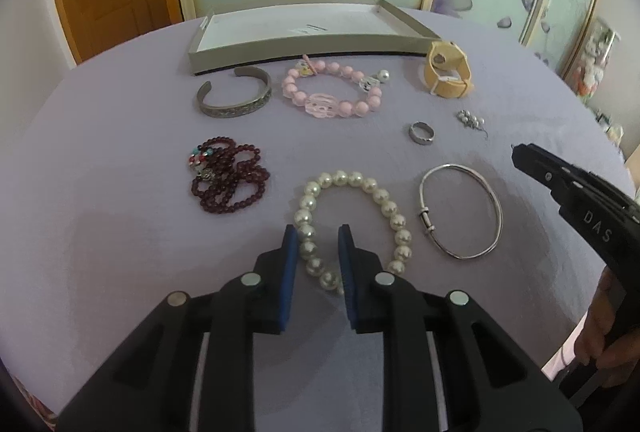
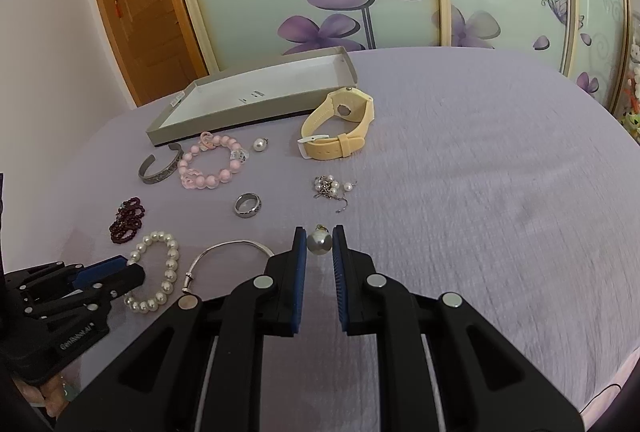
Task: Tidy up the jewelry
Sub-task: 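Grasp the white pearl bracelet with the left tool while the right tool holds the pearl, then carry pearl bracelet and pearl into the gray tray and open both tools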
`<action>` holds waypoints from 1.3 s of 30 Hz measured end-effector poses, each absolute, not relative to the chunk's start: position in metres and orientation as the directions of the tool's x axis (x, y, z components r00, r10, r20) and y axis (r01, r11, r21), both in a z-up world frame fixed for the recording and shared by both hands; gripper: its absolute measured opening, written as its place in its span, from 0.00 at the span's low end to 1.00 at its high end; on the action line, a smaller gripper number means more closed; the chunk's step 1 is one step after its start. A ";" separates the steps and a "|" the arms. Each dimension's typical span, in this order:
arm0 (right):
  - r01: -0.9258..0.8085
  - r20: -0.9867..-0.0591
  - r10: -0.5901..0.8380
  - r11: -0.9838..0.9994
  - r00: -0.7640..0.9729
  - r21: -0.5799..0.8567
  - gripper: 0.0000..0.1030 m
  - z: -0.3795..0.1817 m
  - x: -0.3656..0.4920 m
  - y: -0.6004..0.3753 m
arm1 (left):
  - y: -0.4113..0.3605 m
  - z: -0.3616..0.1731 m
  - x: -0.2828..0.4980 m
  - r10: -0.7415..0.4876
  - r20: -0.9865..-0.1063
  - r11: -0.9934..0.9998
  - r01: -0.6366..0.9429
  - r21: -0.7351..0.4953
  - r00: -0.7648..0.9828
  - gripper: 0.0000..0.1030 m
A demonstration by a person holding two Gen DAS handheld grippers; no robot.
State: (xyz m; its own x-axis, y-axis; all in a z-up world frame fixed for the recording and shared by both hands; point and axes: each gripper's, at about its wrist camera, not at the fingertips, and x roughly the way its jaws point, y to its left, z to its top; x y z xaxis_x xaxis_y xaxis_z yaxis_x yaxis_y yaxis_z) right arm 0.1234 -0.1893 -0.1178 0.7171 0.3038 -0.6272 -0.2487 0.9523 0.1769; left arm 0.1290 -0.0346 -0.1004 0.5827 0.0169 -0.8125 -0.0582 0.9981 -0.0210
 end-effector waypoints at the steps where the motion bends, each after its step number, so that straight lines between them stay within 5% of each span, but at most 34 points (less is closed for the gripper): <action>1: -0.250 -0.627 0.305 0.952 0.717 0.178 0.13 -0.118 0.123 -0.190 | -0.036 -0.101 0.130 0.022 -0.813 0.998 -0.056 -0.013 0.582 0.18; 3: -0.253 -0.624 0.311 0.950 0.717 0.183 0.13 -0.118 0.121 -0.191 | -0.041 -0.101 0.133 0.031 -0.813 0.999 -0.045 0.006 0.582 0.10; 14: -0.264 -0.589 0.331 0.943 0.737 0.201 0.13 -0.107 0.116 -0.200 | -0.037 -0.095 0.130 0.000 -0.789 0.999 -0.027 -0.021 0.614 0.09; 30: -0.363 -0.551 0.428 0.903 0.717 0.230 0.13 -0.082 0.118 -0.190 | -0.019 -0.012 0.119 -0.113 -0.655 0.990 0.028 -0.138 0.747 0.09; 39: -0.414 -0.536 0.456 0.887 0.710 0.205 0.13 -0.059 0.130 -0.179 | -0.004 0.023 0.124 -0.078 -0.611 0.992 0.001 -0.126 0.788 0.09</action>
State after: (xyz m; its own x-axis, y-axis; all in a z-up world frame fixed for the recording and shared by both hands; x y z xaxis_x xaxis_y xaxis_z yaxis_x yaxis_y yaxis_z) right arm 0.1298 -0.1790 -0.0595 0.7103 0.4558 -0.5364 -0.4143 0.8868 0.2048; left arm 0.1242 -0.0037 0.0229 0.7879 -0.0782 -0.6108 0.0010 0.9921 -0.1257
